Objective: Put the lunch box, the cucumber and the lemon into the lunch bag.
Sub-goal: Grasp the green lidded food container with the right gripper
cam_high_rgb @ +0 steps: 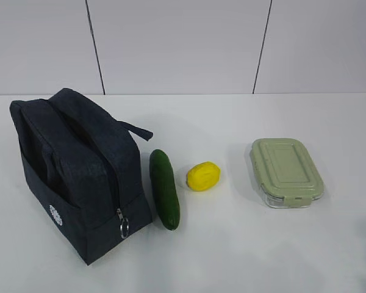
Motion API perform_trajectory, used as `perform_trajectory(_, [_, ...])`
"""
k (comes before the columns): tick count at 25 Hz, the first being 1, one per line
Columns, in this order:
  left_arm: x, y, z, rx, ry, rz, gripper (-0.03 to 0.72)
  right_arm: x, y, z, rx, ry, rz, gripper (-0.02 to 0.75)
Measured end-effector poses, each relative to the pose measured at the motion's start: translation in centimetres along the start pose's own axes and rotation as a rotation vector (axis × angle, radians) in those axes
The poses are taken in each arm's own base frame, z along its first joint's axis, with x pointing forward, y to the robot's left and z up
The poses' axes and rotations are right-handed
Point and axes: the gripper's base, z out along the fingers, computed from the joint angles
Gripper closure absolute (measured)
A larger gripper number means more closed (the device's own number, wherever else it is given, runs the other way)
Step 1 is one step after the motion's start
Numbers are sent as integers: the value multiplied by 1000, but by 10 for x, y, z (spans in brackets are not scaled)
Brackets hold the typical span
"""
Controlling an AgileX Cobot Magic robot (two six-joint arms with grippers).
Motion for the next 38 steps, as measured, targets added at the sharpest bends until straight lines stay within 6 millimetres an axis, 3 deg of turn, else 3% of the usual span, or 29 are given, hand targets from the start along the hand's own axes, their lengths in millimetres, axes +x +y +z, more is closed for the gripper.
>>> perform_trajectory(10, [0,0,0,0,0,0,257,-3,0,-4,2,-15,7,216])
perform_trajectory(17, [0,0,0,0,0,0,257,-18,-3,-10,2,-16,36,216])
perform_trajectory(28, [0,0,0,0,0,0,257,-58,-7,19,-21,124,95,216])
perform_trajectory(38, [0,0,0,0,0,0,257,-79,-1,60,-113,221,202,216])
